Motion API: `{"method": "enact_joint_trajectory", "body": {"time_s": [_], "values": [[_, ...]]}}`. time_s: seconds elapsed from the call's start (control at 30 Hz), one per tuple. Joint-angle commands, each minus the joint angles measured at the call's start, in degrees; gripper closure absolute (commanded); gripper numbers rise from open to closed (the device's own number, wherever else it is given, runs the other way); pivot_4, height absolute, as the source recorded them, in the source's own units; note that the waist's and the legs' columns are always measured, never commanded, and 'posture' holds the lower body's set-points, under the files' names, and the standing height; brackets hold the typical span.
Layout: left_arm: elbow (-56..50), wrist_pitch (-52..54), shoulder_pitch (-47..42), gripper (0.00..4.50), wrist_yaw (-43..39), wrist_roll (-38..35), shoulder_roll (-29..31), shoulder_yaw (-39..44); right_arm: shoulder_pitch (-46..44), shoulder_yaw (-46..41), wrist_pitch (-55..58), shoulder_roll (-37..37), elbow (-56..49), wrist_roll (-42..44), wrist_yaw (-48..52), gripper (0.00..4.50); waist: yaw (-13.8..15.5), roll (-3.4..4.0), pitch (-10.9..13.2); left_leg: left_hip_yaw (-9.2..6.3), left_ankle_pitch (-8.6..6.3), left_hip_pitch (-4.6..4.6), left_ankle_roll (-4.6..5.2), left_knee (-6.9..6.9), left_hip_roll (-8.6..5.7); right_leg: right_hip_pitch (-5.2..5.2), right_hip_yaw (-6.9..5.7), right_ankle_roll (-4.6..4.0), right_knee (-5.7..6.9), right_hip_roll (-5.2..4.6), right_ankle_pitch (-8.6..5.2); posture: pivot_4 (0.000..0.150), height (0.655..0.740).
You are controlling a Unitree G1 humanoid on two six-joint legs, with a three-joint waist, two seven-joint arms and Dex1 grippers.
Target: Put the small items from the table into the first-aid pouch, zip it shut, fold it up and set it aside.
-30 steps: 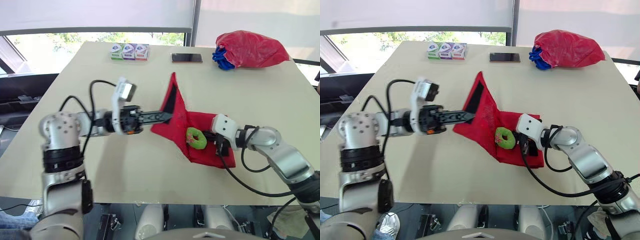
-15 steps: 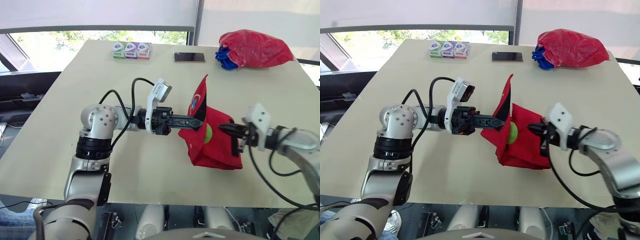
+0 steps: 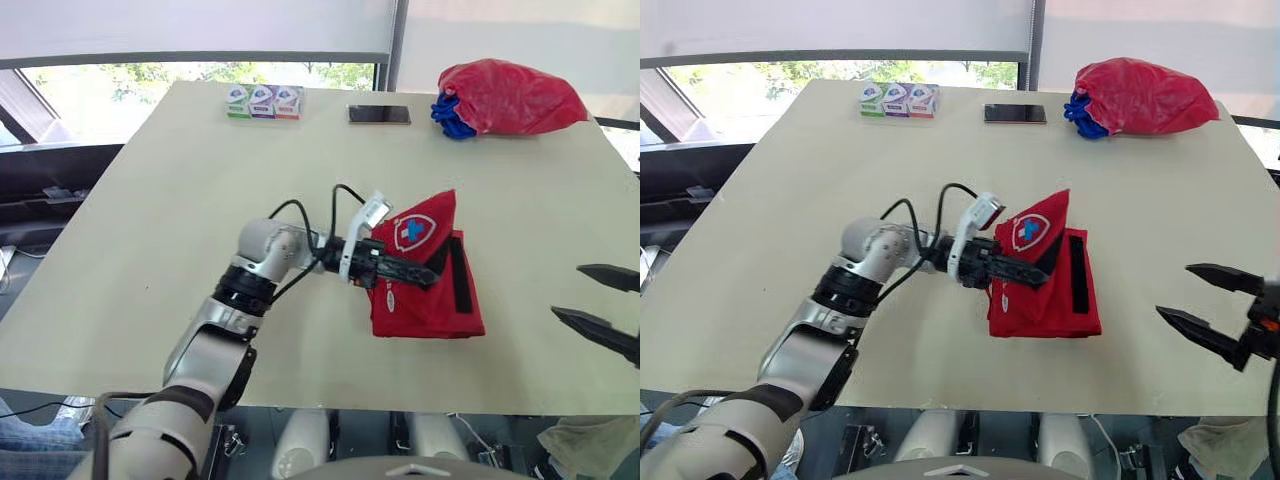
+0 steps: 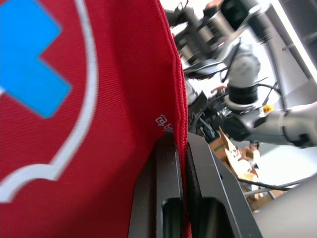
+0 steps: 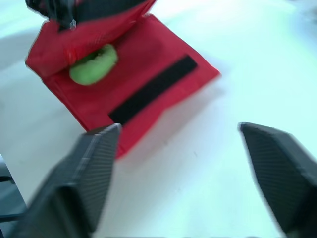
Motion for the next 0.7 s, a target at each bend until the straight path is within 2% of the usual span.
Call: {"method": "enact_joint_trajectory", "body": {"time_s": [0.03, 0.07, 0.1, 0.13, 0.17, 0.23, 0.27, 0.33, 0.4, 0.7], "values": [[1.2, -2.6, -1.5, 4.50, -3.3, 2.0, -1.7, -1.3, 1.1, -3.3, -2.5, 0.6, -1.5, 1.1, -0.4, 0.19, 0.0, 0.00, 0.0, 0.00, 0.00, 0.01, 0.00, 0.00, 0.01, 0.00, -0.01, 0.00, 0.02, 0.02, 0.00, 0.150, 0.7400], [1.6, -3.3, -1.5, 3.83, -3.6, 2.6, -2.2, -1.4, 1.5, -3.5, -2.7, 0.8, -1.8, 1.2, -0.5, 0.00, 0.1, 0.01, 0.0, -0.02, 0.00, 0.01, 0.00, 0.00, 0.02, 0.00, -0.02, 0.00, 0.03, 0.02, -0.01, 0.150, 0.7400], [2.3, -3.8, -1.6, 3.60, -3.5, 3.1, -2.8, -1.3, 1.9, -3.6, -3.0, 1.0, -2.1, 1.4, -0.8, 0.00, 0.1, 0.02, 0.0, -0.05, 0.00, 0.01, 0.00, 0.00, 0.03, 0.00, -0.02, -0.01, 0.04, 0.02, -0.01, 0.150, 0.7400], [3.1, -4.2, -1.7, 2.95, -3.3, 3.7, -3.4, -1.1, 2.2, -3.7, -3.2, 1.2, -2.3, 1.6, -1.1, 0.00, 0.1, 0.02, 0.0, -0.08, 0.00, 0.00, 0.00, 0.00, 0.03, 0.00, -0.01, -0.01, 0.04, 0.02, -0.02, 0.150, 0.7400], [3.9, -4.5, -1.9, 2.66, -3.2, 4.2, -4.0, -0.9, 2.4, -3.8, -3.2, 1.5, -2.6, 1.9, -1.4, 0.00, 0.2, 0.02, 0.0, -0.08, 0.00, 0.00, 0.00, 0.00, 0.03, 0.00, -0.01, -0.01, 0.04, 0.02, -0.01, 0.150, 0.7400], [5.1, -4.4, -2.2, 1.46, -3.1, 4.6, -4.7, -0.3, 3.1, -4.2, -3.4, 1.8, -3.0, 2.4, -2.0, 0.00, 0.2, 0.01, 0.0, -0.08, 0.00, -0.03, 0.00, 0.01, 0.02, 0.00, -0.02, 0.00, 0.02, -0.02, -0.01, 0.150, 0.7400], [5.5, -4.2, -2.3, 1.46, -3.1, 4.6, -5.1, 0.1, 3.5, -4.4, -3.5, 2.0, -3.2, 2.5, -2.1, 0.00, 0.2, 0.01, 0.0, -0.08, 0.00, -0.03, 0.00, 0.01, 0.01, 0.00, -0.02, 0.00, 0.02, -0.02, -0.01, 0.150, 0.7400], [5.9, -4.0, -2.5, 0.54, -2.9, 4.7, -5.5, 0.5, 4.3, -4.9, -3.8, 2.2, -3.4, 2.7, -2.3, 0.00, 0.2, 0.01, 0.0, -0.08, 0.00, -0.03, 0.01, 0.01, 0.01, 0.00, -0.01, 0.00, 0.02, -0.04, -0.02, 0.150, 0.7400], [6.2, -4.1, -2.4, 0.07, -2.4, 5.1, -5.9, 0.9, 4.8, -5.2, -4.0, 2.2, -3.6, 3.0, -2.8, 0.00, 0.3, 0.01, 0.0, -0.10, 0.00, -0.03, 0.01, 0.01, 0.01, 0.00, -0.02, 0.01, 0.02, -0.04, -0.02, 0.150, 0.7400], [6.0, -9.6, -2.2, 0.07, 0.7, 8.4, -8.4, 3.0, 5.3, -4.7, -4.8, 2.3, -3.8, 4.1, -4.5, 0.00, 0.3, 0.01, 0.0, -0.10, 0.00, -0.02, 0.01, 0.05, 0.01, 0.01, -0.01, 0.03, 0.03, -0.04, -0.03, 0.150, 0.7400]]}}
